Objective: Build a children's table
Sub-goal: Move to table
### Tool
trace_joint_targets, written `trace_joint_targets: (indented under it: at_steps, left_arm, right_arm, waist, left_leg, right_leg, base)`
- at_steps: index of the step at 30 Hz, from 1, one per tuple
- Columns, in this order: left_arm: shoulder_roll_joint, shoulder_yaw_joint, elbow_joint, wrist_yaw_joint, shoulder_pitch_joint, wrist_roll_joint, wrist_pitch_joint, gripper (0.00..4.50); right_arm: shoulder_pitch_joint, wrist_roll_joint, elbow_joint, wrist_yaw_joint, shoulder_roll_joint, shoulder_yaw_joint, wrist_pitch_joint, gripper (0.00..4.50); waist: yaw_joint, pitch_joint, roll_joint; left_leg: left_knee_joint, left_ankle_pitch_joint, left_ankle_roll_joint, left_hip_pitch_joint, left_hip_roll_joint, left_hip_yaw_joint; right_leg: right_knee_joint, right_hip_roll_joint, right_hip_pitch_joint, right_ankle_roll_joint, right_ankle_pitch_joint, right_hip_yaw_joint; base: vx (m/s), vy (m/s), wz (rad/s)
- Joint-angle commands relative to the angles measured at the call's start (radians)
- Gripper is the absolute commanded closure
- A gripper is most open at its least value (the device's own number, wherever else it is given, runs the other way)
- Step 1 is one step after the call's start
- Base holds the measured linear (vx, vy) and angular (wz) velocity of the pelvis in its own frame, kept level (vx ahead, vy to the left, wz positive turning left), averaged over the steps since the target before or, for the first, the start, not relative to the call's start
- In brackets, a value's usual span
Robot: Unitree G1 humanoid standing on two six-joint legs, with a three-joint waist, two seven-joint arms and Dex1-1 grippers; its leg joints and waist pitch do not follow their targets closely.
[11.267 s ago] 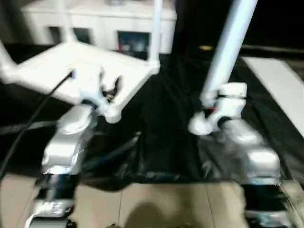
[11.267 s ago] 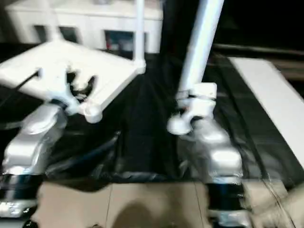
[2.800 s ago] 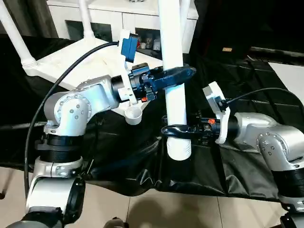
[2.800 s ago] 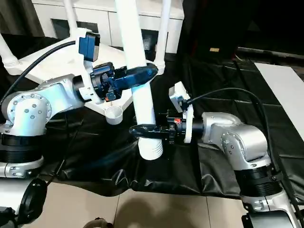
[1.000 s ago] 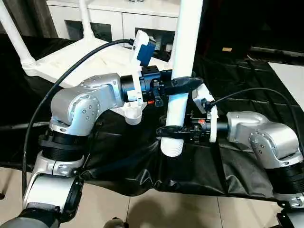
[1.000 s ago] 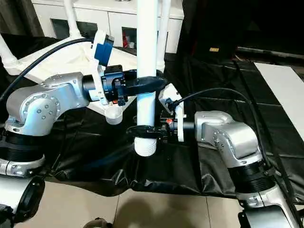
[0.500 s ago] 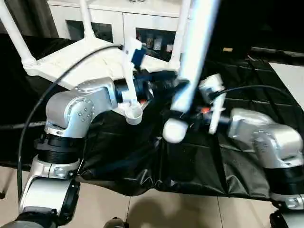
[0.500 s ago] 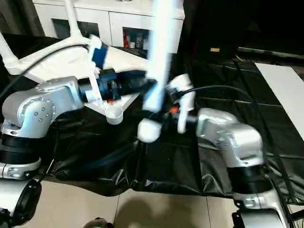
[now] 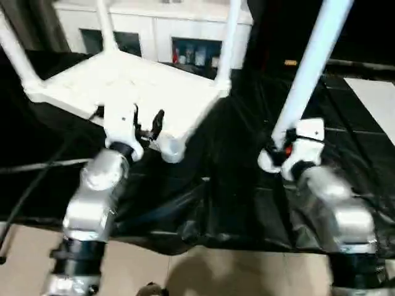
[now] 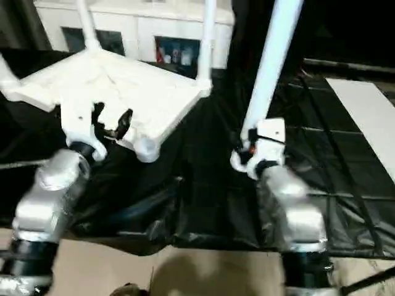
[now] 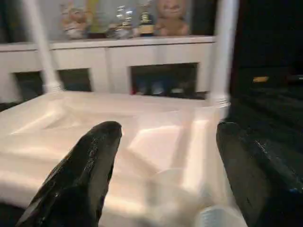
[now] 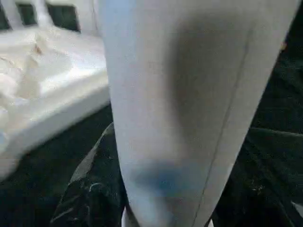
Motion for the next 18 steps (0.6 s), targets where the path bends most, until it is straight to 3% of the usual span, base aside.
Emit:
trace_joint_targets:
  at_steps: [1, 2, 3, 4, 5, 6, 7, 8, 9, 10, 11, 12, 13, 14, 15, 16, 17, 18]
  left_arm:
    - [0.004, 0.018, 0.028, 0.025, 0.003, 0.020, -0.030, 0.82]
    - [0.005, 0.018, 0.034, 0.034, 0.004, 0.031, -0.039, 0.82]
    - [0.008, 0.016, 0.038, 0.033, 0.006, 0.038, -0.050, 0.82]
    - [0.007, 0.015, 0.038, 0.024, 0.010, 0.039, -0.061, 0.82]
    - [0.006, 0.016, 0.038, 0.021, 0.011, 0.038, -0.064, 0.82]
    - [0.003, 0.018, 0.038, 0.026, 0.010, 0.040, -0.066, 0.82]
    - [0.001, 0.021, 0.038, 0.029, 0.009, 0.040, -0.068, 0.82]
    - [-0.001, 0.023, 0.041, 0.043, 0.007, 0.049, -0.074, 0.82]
    - [-0.004, 0.027, 0.042, 0.058, 0.004, 0.056, -0.070, 0.82]
    - [-0.003, 0.025, 0.043, 0.078, -0.001, 0.074, -0.076, 0.82]
    - [-0.001, 0.023, 0.045, 0.095, -0.006, 0.088, -0.070, 0.82]
    - [-0.001, 0.021, 0.045, 0.093, -0.009, 0.088, -0.068, 0.82]
    - [-0.001, 0.020, 0.045, 0.091, -0.012, 0.088, -0.066, 0.82]
    - [-0.002, 0.019, 0.048, 0.086, -0.016, 0.087, -0.065, 0.82]
    - [-0.009, 0.019, 0.044, 0.095, -0.023, 0.100, -0.076, 0.82]
    - [-0.014, 0.021, 0.044, 0.103, -0.025, 0.103, -0.076, 0.82]
    - [-0.019, 0.026, 0.046, 0.113, -0.028, 0.102, -0.064, 0.82]
    - [-0.022, 0.028, 0.047, 0.117, -0.030, 0.104, -0.059, 0.82]
  right_arm:
    - [-0.007, -0.015, 0.008, -0.015, 0.008, -0.001, -0.031, 2.62]
    - [-0.008, -0.020, 0.013, -0.016, 0.008, -0.001, -0.032, 2.62]
    - [-0.007, -0.028, 0.020, -0.015, 0.003, 0.003, -0.040, 2.62]
    - [-0.005, -0.033, 0.026, -0.014, -0.002, 0.008, -0.049, 2.62]
    - [-0.005, -0.030, 0.027, -0.014, -0.002, 0.008, -0.049, 2.62]
    - [-0.004, -0.032, 0.028, -0.017, -0.002, 0.007, -0.051, 2.62]
    - [-0.004, -0.035, 0.029, -0.016, -0.002, 0.008, -0.057, 2.62]
    - [-0.004, -0.040, 0.032, -0.016, -0.001, 0.011, -0.064, 2.62]
    - [-0.004, -0.056, 0.034, -0.022, -0.004, 0.021, -0.070, 2.62]
    - [-0.004, -0.074, 0.039, -0.029, -0.003, 0.033, -0.085, 2.62]
    - [-0.004, -0.084, 0.044, -0.032, -0.001, 0.041, -0.096, 2.62]
    - [-0.005, -0.085, 0.044, -0.032, 0.000, 0.042, -0.098, 2.62]
    - [-0.005, -0.086, 0.044, -0.032, 0.001, 0.044, -0.101, 2.62]
    - [-0.005, -0.087, 0.046, -0.033, 0.003, 0.046, -0.106, 2.62]
    - [-0.006, -0.081, 0.042, -0.027, 0.005, 0.047, -0.113, 2.62]
    - [-0.007, -0.074, 0.040, -0.022, 0.008, 0.044, -0.111, 2.62]
    - [-0.007, -0.065, 0.037, -0.014, 0.008, 0.041, -0.103, 2.62]
    - [-0.006, -0.062, 0.037, -0.010, 0.007, 0.042, -0.100, 2.62]
  waist:
    - [-0.022, -0.061, 0.016]
    - [-0.050, -0.073, 0.034]
    - [-0.074, -0.070, 0.033]
    - [-0.080, -0.066, 0.023]
    - [-0.076, -0.061, 0.012]
    - [-0.080, -0.060, 0.003]
    - [-0.085, -0.060, -0.020]
    - [-0.073, -0.067, -0.046]
    - [-0.046, -0.070, -0.039]
    - [-0.065, -0.064, -0.033]
    - [-0.064, -0.041, -0.046]
    - [-0.093, -0.048, 0.004]
    - [-0.103, -0.063, 0.064]
    - [-0.139, -0.065, 0.058]
    - [-0.152, -0.056, 0.061]
    - [-0.152, -0.059, 0.061]
    - [-0.152, -0.065, 0.063]
    - [-0.150, -0.068, 0.059]
  left_leg:
    - [-0.132, -0.052, 0.184, 0.059, 0.040, -0.006]
    - [-0.134, -0.053, 0.181, 0.130, 0.043, 0.011]
    - [-0.172, -0.085, 0.181, 0.147, 0.057, 0.030]
    - [-0.201, -0.089, 0.178, 0.130, 0.086, 0.044]
    - [-0.216, -0.068, 0.237, 0.108, 0.082, 0.010]
    - [-0.207, -0.063, 0.258, 0.124, 0.083, 0.031]
    - [-0.201, -0.100, 0.233, 0.112, 0.068, 0.045]
    - [-0.171, -0.190, 0.170, 0.079, 0.045, 0.058]
    - [0.147, -0.229, -0.010, -0.047, 0.005, -0.096]
    - [0.165, -0.175, -0.080, -0.065, -0.014, -0.122]
    - [0.056, -0.131, -0.173, -0.037, -0.008, -0.098]
    - [-0.085, -0.159, -0.167, 0.024, 0.000, -0.090]
    - [-0.124, -0.187, -0.182, 0.054, 0.027, -0.135]
    - [-0.169, -0.260, -0.287, 0.065, 0.104, -0.169]
    - [-0.190, -0.318, -0.292, 0.073, 0.141, -0.185]
    - [-0.205, -0.305, -0.266, 0.085, 0.179, -0.204]
    - [-0.193, -0.234, -0.155, 0.094, 0.193, -0.210]
    - [-0.181, -0.185, -0.087, 0.101, 0.189, -0.205]
  right_leg:
    - [-0.096, -0.047, 0.013, -0.190, -0.288, 0.033]
    - [-0.059, 0.007, -0.039, -0.159, -0.254, 0.013]
    - [0.024, 0.043, -0.062, -0.108, -0.176, -0.043]
    - [0.071, 0.030, -0.062, -0.051, -0.113, -0.071]
    - [0.086, 0.022, -0.045, -0.013, -0.097, -0.082]
    - [0.056, -0.007, -0.060, 0.007, -0.072, -0.075]
    - [0.018, -0.033, -0.051, 0.007, -0.062, -0.056]
    - [-0.043, -0.102, -0.022, 0.017, -0.080, -0.006]
    - [-0.163, -0.382, 0.049, -0.080, -0.344, 0.201]
    - [-0.151, -0.344, 0.059, -0.079, -0.404, 0.131]
    - [-0.139, -0.207, 0.050, -0.144, -0.464, -0.008]
    - [-0.088, -0.068, 0.037, -0.203, -0.428, -0.097]
    - [-0.014, 0.008, 0.008, -0.175, -0.255, -0.071]
    - [0.022, 0.019, 0.000, -0.167, -0.007, -0.050]
    - [0.035, 0.025, -0.017, -0.148, 0.018, -0.049]
    - [0.053, 0.021, -0.032, -0.140, -0.016, -0.051]
    - [0.080, 0.018, -0.048, -0.107, -0.103, -0.040]
    - [0.076, 0.010, -0.052, -0.101, -0.120, -0.032]
  base:
    - [-0.027, 0.240, 0.06]
    - [-0.027, 0.240, 0.06]
    - [-0.025, 0.271, -0.05]
    - [-0.038, 0.234, -0.29]
    - [-0.038, 0.234, -0.29]
    - [-0.067, 0.188, -0.18]
    - [-0.087, 0.163, 0.03]
    - [-0.087, 0.163, 0.03]
    - [-0.084, 0.201, -0.14]
    - [-0.068, 0.238, -0.44]
    - [-0.068, 0.238, -0.44]
    - [-0.059, 0.255, -0.33]
    - [-0.076, 0.235, 0.06]
    - [-0.076, 0.235, 0.06]
    - [-0.097, 0.155, 0.12]
    - [-0.073, 0.085, 0.02]
    - [-0.073, 0.085, 0.02]
    - [-0.070, -0.005, 0.01]
